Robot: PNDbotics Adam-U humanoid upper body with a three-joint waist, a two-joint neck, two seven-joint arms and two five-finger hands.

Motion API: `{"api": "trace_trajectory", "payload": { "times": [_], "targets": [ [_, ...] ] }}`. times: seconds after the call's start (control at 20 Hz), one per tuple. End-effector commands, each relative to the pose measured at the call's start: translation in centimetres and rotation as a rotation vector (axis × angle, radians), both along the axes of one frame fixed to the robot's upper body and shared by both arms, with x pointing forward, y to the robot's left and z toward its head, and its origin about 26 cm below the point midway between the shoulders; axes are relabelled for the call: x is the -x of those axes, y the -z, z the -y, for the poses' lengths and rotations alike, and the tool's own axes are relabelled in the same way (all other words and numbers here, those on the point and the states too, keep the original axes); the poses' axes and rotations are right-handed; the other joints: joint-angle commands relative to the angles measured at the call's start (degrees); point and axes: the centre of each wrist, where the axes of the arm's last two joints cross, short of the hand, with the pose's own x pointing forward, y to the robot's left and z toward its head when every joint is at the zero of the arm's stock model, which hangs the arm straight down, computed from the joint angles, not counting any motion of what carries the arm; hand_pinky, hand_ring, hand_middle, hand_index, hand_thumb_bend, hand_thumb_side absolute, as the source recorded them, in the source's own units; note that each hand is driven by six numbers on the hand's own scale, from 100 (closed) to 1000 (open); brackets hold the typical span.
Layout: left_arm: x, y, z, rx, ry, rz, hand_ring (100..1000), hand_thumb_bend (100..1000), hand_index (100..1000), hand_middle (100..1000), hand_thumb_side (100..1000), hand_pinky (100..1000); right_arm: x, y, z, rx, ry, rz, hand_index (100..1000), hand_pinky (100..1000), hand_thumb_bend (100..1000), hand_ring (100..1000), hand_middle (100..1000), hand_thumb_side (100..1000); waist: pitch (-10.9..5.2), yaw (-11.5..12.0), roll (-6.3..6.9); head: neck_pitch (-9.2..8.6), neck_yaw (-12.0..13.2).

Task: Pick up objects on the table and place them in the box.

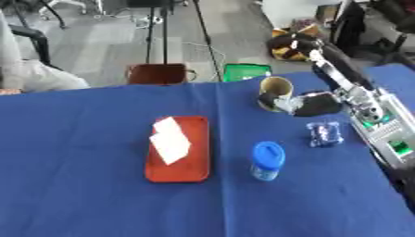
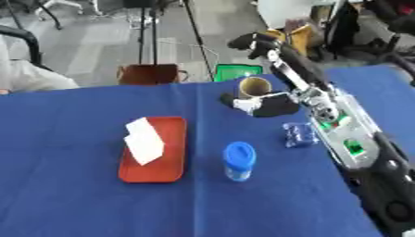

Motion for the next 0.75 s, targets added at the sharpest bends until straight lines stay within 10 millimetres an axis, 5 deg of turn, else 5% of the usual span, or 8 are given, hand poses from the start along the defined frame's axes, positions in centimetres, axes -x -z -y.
{"api": "trace_trajectory", "payload": {
  "times": [0.05,0.75],
  "targets": [
    [0.4,-0.6,-0.5,-0.014,-0.030,0.023,701,720,805,689,644,509,1.1,-1.6,2.1,-0.015,0.032,0.015,881,730,518,848,819,437,-1.01,0.33,0.06,0.56,-0.44],
    [0.5,-0.5,-0.7,-0.011,-0.042,0.025,701,719,805,689,643,508,3.0,-1.5,5.2,-0.114,0.083,-0.050,879,723,490,844,808,440,-0.65,2.49,0.84,0.12,-1.45]
  ]
}}
